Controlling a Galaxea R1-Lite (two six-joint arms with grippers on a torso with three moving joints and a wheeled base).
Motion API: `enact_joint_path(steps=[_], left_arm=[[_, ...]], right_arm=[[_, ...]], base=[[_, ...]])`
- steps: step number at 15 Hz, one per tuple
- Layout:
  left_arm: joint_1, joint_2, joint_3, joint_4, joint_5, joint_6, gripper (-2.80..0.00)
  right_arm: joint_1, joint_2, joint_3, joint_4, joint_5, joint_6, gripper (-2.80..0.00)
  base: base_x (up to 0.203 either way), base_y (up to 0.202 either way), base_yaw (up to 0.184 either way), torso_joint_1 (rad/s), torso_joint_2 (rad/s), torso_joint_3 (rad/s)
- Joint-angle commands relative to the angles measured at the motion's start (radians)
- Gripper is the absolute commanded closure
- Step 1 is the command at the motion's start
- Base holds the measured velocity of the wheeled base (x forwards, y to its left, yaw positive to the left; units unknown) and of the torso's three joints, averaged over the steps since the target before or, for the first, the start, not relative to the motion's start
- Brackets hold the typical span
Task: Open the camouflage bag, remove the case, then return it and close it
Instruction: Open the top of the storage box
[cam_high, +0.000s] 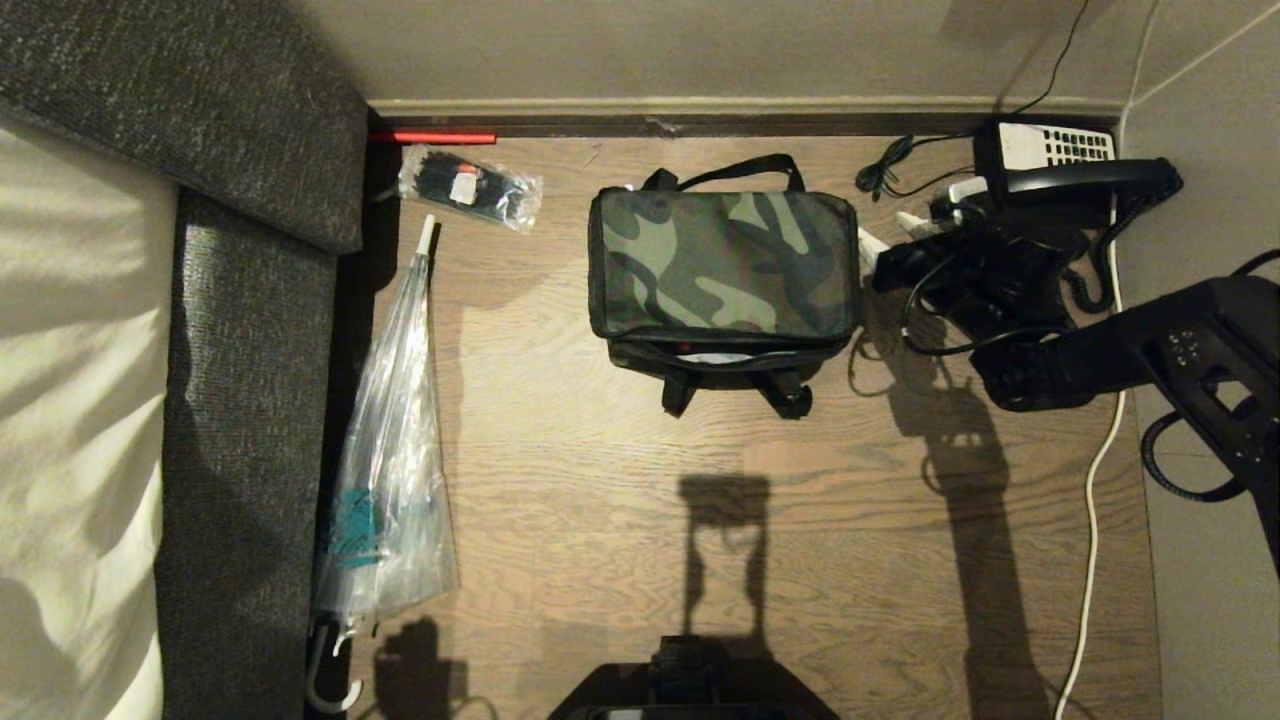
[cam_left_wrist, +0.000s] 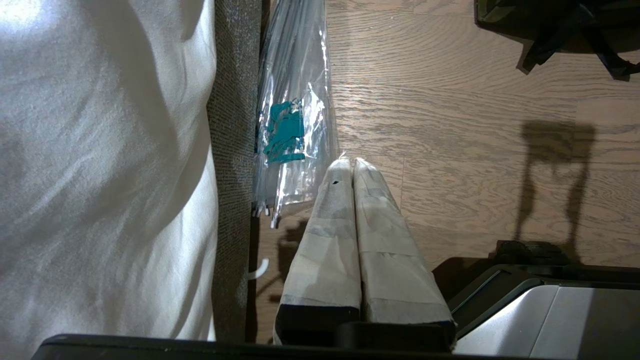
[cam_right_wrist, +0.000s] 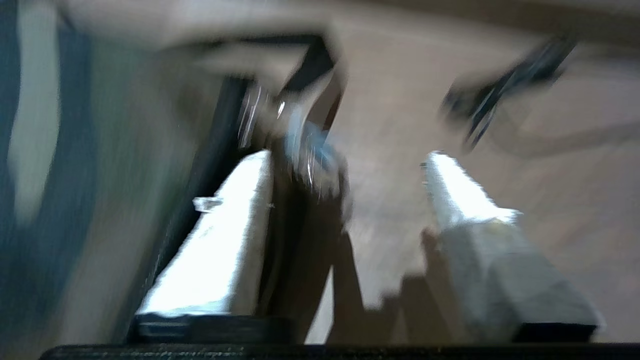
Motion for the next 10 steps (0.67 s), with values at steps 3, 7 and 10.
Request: enact_joint_path(steps=[3, 7, 10], left_arm=[[0.0, 0.0, 0.001, 0.0, 0.0, 0.0, 0.0], [0.0, 0.0, 0.002, 0.0, 0.0, -0.001, 0.0], [0.0, 0.0, 0.001, 0.0, 0.0, 0.0, 0.0]], right_arm=[[-0.049, -0.072, 0.173, 0.004, 0.026, 0.007, -2.8], [-0.096, -0.17, 0.297, 0.022, 0.133, 0.218, -2.8], [-0.099, -0.247, 0.334, 0.064, 0.212, 0.597, -2.8]], base=[[0.0, 0.0, 0.0, 0.0, 0.0, 0.0], [0.0, 0.0, 0.0, 0.0, 0.0, 0.0], [0.0, 0.0, 0.0, 0.0, 0.0, 0.0]])
